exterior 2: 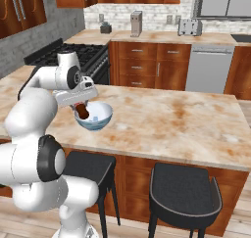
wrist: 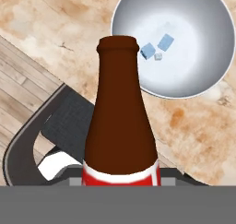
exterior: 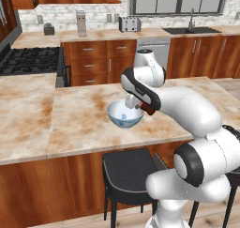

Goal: Open the fridge, grab two sodas, and place both sodas inside the bowl with ice on the dining counter.

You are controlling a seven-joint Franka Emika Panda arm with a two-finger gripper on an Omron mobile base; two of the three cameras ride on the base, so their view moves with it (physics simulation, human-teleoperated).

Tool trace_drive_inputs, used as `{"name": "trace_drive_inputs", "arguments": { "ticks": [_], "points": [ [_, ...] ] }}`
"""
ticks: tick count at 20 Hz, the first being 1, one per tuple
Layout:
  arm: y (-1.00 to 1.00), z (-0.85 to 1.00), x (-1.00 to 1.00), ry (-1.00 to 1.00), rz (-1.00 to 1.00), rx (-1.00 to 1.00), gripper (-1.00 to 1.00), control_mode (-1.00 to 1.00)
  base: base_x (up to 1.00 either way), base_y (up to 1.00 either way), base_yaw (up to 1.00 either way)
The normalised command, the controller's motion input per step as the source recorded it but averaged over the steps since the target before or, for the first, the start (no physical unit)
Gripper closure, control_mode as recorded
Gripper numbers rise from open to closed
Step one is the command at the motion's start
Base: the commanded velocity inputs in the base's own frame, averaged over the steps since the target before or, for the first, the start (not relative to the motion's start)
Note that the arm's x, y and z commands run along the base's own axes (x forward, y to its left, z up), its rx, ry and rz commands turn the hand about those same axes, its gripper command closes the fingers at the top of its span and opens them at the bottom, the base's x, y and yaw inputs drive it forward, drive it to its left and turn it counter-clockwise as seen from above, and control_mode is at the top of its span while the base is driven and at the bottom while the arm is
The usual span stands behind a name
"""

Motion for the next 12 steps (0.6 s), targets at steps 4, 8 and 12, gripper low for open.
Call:
{"name": "trace_drive_inputs", "arguments": {
  "ticks": [4,8,12],
  "points": [
    [0.11,-0.32,0.33,0.00,0.04,-0.04,1.00,-1.00,0.00,0.00,0.00],
    [0.03,-0.24,0.32,0.00,0.03,-0.02,1.00,-1.00,0.00,0.00,0.00],
    [0.00,-0.18,0.37,0.00,0.02,0.00,1.00,-1.00,0.00,0.00,0.00]
  ]
}}
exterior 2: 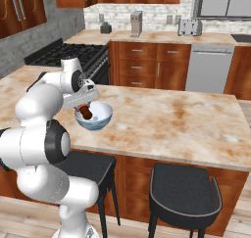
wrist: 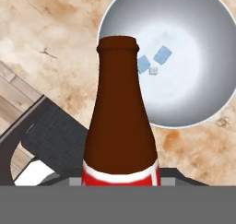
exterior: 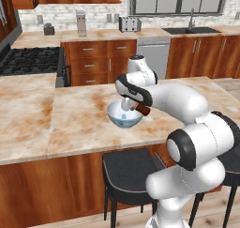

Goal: Open the fridge, grab two sodas, and place both sodas inside the bowl with ice on the dining counter.

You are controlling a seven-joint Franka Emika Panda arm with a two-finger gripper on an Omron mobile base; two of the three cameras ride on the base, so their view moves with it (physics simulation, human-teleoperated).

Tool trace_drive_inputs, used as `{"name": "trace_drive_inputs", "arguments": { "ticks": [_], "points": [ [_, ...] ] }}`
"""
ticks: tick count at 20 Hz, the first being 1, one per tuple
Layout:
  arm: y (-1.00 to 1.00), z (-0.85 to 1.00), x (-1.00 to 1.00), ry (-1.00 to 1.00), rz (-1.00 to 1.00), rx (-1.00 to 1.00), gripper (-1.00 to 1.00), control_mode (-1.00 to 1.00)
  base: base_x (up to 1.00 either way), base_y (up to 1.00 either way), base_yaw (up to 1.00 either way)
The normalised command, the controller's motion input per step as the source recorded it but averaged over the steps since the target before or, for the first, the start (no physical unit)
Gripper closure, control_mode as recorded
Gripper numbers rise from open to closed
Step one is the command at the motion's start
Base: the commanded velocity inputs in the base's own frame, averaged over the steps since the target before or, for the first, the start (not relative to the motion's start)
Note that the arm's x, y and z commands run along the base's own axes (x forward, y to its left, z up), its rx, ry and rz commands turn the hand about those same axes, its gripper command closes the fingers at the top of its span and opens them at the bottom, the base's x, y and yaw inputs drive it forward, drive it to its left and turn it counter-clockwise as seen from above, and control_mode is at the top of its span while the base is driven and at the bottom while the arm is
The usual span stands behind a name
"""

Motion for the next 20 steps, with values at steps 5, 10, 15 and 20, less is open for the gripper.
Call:
{"name": "trace_drive_inputs", "arguments": {
  "ticks": [5,10,15,20],
  "points": [
    [0.00,-0.19,0.36,0.00,0.01,0.00,1.00,-1.00,0.00,0.00,0.00],
    [0.00,-0.20,0.32,0.00,0.02,-0.01,1.00,-1.00,0.00,0.00,0.00],
    [0.00,-0.22,0.30,0.00,0.02,-0.01,1.00,-1.00,0.00,0.00,0.00],
    [0.00,-0.24,0.25,0.00,0.03,-0.02,1.00,-1.00,0.00,0.00,0.00]
  ]
}}
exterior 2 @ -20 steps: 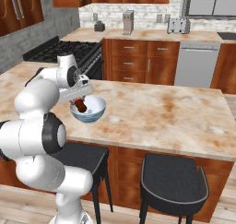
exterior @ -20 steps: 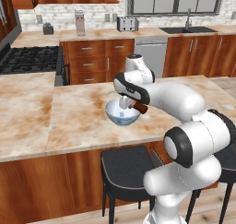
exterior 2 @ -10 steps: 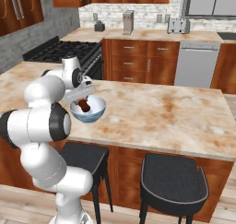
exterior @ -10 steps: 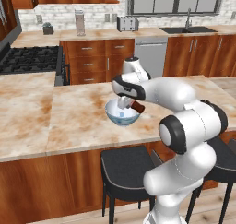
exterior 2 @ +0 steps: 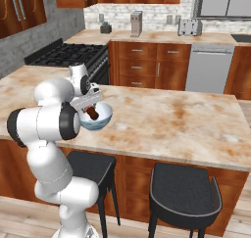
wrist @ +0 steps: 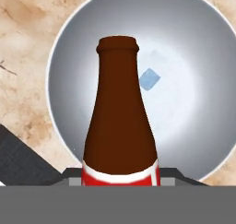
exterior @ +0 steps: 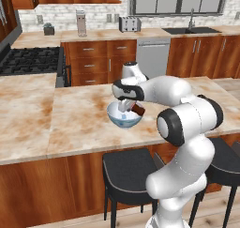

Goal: Open the fridge, grab two sodas, and place both sodas inside the bowl with ice on the dining counter.

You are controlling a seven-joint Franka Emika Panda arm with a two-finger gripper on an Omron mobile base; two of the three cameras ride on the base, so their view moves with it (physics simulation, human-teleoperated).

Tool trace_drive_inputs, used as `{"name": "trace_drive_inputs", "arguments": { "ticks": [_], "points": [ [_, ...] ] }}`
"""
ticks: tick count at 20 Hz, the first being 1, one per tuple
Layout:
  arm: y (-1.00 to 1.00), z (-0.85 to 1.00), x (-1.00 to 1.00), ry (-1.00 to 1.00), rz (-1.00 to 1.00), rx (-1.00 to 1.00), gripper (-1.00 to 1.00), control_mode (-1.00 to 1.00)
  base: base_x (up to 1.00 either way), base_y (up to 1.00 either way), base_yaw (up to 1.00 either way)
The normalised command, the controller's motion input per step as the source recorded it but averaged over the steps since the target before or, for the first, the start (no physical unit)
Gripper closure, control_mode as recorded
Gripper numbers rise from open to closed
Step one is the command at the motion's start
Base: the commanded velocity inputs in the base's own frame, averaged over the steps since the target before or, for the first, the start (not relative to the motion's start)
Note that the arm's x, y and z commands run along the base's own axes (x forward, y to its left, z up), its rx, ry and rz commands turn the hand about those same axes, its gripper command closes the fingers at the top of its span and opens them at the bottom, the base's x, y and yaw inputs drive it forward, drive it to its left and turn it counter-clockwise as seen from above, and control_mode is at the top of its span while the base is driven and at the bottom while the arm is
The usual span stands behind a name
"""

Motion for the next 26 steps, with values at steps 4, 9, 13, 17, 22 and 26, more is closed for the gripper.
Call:
{"name": "trace_drive_inputs", "arguments": {
  "ticks": [4,9,13,17,22,26],
  "points": [
    [0.04,-0.28,0.10,0.00,0.04,-0.03,1.00,-1.00,0.00,0.00,0.00],
    [0.10,-0.25,0.11,0.00,0.04,-0.02,1.00,-1.00,0.00,0.00,0.00],
    [0.11,-0.19,0.11,0.00,0.04,0.00,1.00,-1.00,0.00,0.00,0.00],
    [0.05,-0.13,0.14,0.00,0.04,0.00,1.00,-1.00,0.00,0.00,0.00],
    [0.00,-0.01,0.13,0.00,0.07,0.00,1.00,-1.00,0.00,0.00,0.00],
    [0.00,0.00,0.25,0.00,0.10,0.00,1.00,-1.00,0.00,0.00,0.00]
  ]
}}
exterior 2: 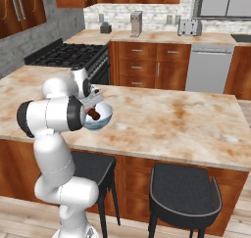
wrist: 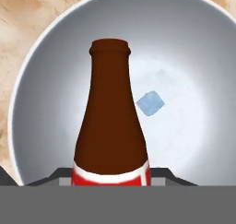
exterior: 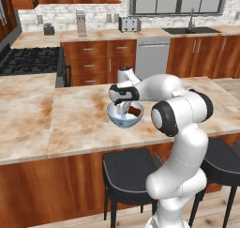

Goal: Open the fridge, grab two sodas, and place both sodas inside the bowl with ice on the dining counter.

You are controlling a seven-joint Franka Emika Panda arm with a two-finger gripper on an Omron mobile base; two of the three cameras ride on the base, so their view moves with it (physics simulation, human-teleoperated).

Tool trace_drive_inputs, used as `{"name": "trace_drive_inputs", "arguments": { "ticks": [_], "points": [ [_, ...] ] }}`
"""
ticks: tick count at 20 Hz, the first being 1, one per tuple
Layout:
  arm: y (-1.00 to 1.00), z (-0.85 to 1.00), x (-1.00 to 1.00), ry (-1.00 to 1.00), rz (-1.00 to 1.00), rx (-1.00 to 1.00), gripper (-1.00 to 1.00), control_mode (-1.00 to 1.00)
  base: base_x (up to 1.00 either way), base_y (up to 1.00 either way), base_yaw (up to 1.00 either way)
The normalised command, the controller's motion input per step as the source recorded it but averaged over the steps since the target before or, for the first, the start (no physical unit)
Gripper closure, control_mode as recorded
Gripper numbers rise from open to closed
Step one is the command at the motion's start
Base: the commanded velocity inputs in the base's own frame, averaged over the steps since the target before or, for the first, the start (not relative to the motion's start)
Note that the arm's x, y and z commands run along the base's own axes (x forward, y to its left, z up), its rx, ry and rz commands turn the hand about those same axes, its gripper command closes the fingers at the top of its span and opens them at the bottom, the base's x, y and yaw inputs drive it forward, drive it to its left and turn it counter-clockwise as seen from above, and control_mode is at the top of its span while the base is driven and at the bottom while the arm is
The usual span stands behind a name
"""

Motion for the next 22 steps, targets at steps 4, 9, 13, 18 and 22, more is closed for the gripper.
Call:
{"name": "trace_drive_inputs", "arguments": {
  "ticks": [4,9,13,18,22],
  "points": [
    [0.00,-0.09,0.29,0.00,0.09,0.00,1.00,-1.00,0.00,0.00,0.00],
    [0.00,-0.24,0.25,0.02,0.08,0.00,1.00,-1.00,0.00,0.00,0.00],
    [0.02,-0.31,0.14,0.03,0.07,0.00,1.00,-1.00,0.00,0.00,0.00],
    [0.04,-0.26,0.15,0.03,0.06,0.00,1.00,-1.00,0.00,0.00,0.00],
    [0.01,-0.12,0.12,0.01,0.06,0.00,-1.00,-1.00,0.00,0.00,0.00]
  ]
}}
